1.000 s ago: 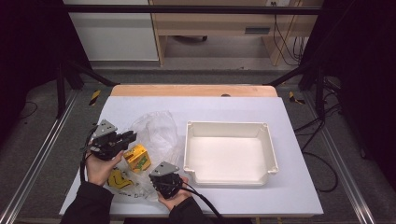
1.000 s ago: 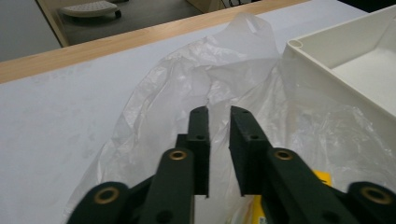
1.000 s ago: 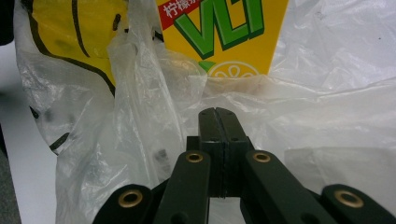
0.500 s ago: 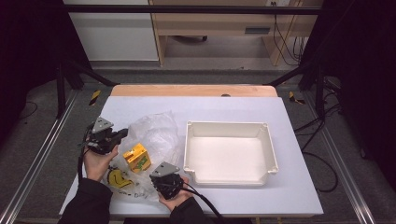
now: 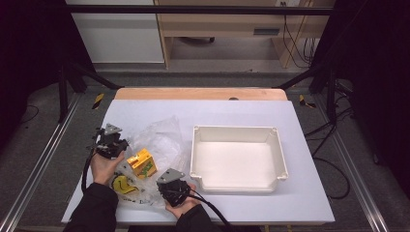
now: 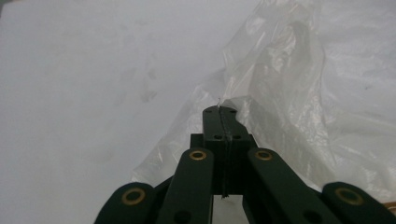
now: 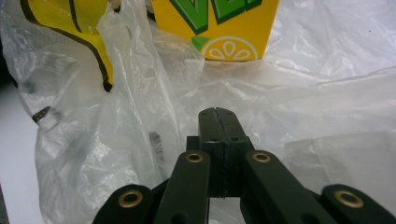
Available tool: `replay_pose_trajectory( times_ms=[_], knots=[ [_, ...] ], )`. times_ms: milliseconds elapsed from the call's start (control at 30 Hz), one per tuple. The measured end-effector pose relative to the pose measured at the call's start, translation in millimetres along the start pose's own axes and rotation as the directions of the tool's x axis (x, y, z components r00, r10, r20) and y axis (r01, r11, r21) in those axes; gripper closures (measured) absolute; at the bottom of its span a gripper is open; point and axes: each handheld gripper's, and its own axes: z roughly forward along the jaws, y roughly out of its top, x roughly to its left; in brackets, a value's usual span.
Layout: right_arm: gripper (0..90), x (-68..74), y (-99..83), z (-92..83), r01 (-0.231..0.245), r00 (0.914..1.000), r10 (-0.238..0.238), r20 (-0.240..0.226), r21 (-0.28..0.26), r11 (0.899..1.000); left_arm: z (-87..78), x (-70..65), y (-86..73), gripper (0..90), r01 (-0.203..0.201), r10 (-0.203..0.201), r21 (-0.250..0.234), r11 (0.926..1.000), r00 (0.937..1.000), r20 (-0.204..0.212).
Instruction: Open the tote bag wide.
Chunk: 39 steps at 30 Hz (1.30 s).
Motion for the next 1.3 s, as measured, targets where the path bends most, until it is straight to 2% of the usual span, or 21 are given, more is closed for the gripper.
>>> replay_pose_trajectory(
  times_ms=[300, 367, 667, 733, 767, 833, 867, 900, 933, 967, 1100, 1133, 1167, 1300],
  knots=[
    [90.0, -0.9, -2.9, 0.5, -0.009, 0.9999, 0.009, 0.006, 0.011, 1.0, 5.9, 2.8, -11.4, 90.0, 0.019, -0.019, 0.031, 0.9993, 0.9998, -0.011],
    [90.0, -1.1, -3.1, 0.4, -0.012, 0.9999, 0.012, 0.01, 0.013, 1.0, 10.5, 0.8, -15.0, 90.0, 0.011, -0.01, 0.066, 0.9977, 0.9998, -0.015],
    [86.5, -2.8, -3.3, -0.2, -0.012, 0.9999, 0.012, 0.008, 0.015, 1.0, 12.1, 2.9, -17.4, 90.0, 0.047, -0.047, 0.065, 0.9968, 0.9989, 0.004],
    [85.0, -2.6, -3.0, -0.7, -0.016, 0.9999, 0.015, 0.007, 0.008, 1.0, 11.0, 3.0, -17.0, 86.6, 0.044, -0.045, 0.068, 0.9967, 0.999, 0.002],
    [85.0, -2.6, -3.0, -0.7, -0.016, 0.9999, 0.015, 0.007, 0.008, 1.0, 10.5, 2.7, -16.8, 86.6, 0.049, -0.049, 0.06, 0.997, 0.9988, -0.002],
    [83.3, -2.4, -2.0, -2.4, -0.015, 0.9999, 0.015, 0.007, -0.011, 1.0, 7.3, 3.0, -15.8, 79.4, 0.056, -0.057, 0.041, 0.9976, 0.9984, 0.0],
    [82.3, -2.3, -1.2, -3.8, -0.012, 0.9999, 0.012, 0.006, -0.017, 1.0, 0.9, 4.1, -13.8, 75.6, 0.075, -0.075, 0.002, 0.9972, 0.9972, -0.002],
    [81.1, -2.2, -0.5, -4.7, -0.009, 0.9999, 0.009, 0.007, -0.025, 1.0, 0.9, 4.1, -13.8, 74.1, 0.075, -0.075, 0.002, 0.9972, 0.9972, -0.002],
    [80.4, -2.1, 0.2, -5.5, -0.008, 0.9999, 0.008, 0.01, -0.036, 0.999, -6.7, 5.7, -11.9, 70.8, 0.099, -0.099, -0.045, 0.994, 0.9951, 0.008],
    [79.6, -2.2, 0.9, -6.5, -0.008, 0.9999, 0.008, 0.008, -0.048, 0.999, -6.7, 5.7, -11.9, 67.6, 0.099, -0.099, -0.045, 0.994, 0.9951, 0.008],
    [76.1, -2.1, 3.5, -9.5, -0.006, 1.0, 0.007, 0.006, -0.071, 0.997, -22.1, 8.1, -9.6, 61.2, 0.129, -0.13, -0.122, 0.9841, 0.9915, 0.004],
    [73.3, -2.2, 4.5, -11.3, -0.01, 0.9999, 0.011, 0.005, -0.089, 0.996, -30.2, 9.4, -8.5, 58.2, 0.14, -0.141, -0.156, 0.9778, 0.99, 0.01],
    [73.3, -2.2, 4.5, -11.3, -0.01, 0.9999, 0.011, 0.005, -0.089, 0.996, -30.2, 9.4, -8.5, 56.7, 0.14, -0.141, -0.156, 0.9778, 0.99, 0.01],
    [68.6, -2.8, 7.9, -15.1, -0.017, 0.9998, 0.017, -0.004, -0.109, 0.994, -46.9, 9.5, -6.2, 52.8, 0.155, -0.152, -0.217, 0.9638, 0.9879, 0.031]
  ],
)
